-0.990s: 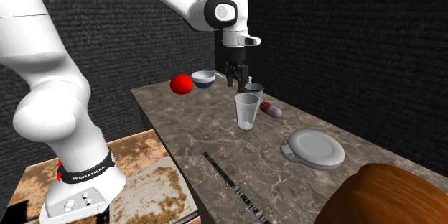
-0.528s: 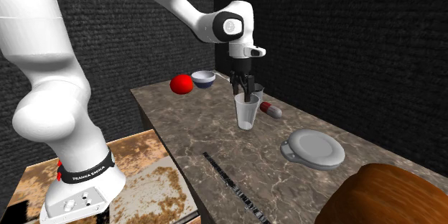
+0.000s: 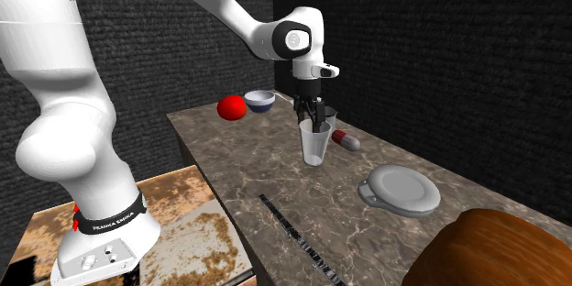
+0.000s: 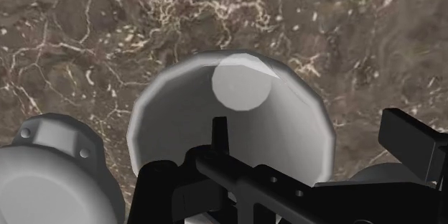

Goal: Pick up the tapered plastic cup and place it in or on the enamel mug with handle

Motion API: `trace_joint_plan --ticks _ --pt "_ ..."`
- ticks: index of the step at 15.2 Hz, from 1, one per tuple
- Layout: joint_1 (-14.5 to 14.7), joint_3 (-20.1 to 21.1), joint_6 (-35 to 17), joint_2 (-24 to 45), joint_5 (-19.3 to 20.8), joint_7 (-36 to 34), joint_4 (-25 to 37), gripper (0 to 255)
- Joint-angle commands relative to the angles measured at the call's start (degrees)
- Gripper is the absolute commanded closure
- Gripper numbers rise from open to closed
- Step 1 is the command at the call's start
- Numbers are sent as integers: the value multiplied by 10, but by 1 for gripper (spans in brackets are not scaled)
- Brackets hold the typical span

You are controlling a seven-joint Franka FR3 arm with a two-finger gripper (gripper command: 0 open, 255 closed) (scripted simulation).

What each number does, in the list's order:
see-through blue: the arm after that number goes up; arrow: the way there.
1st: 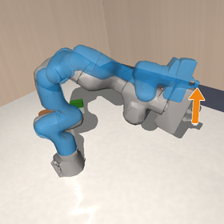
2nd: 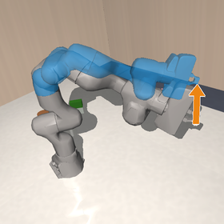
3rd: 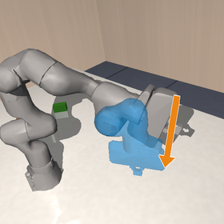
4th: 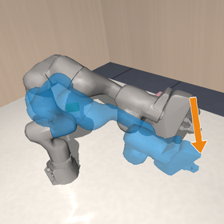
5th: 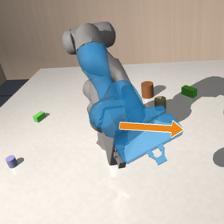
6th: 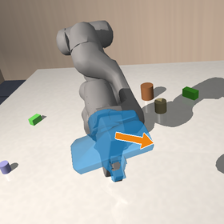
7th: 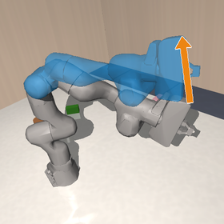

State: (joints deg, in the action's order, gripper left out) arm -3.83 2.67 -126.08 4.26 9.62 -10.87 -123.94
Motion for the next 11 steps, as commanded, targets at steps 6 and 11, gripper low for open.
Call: trace_joint_plan --ticks 6,11 --pt "0 0 0 0 0 0 0 255" --pt "0 0 0 0 0 0 0 255"
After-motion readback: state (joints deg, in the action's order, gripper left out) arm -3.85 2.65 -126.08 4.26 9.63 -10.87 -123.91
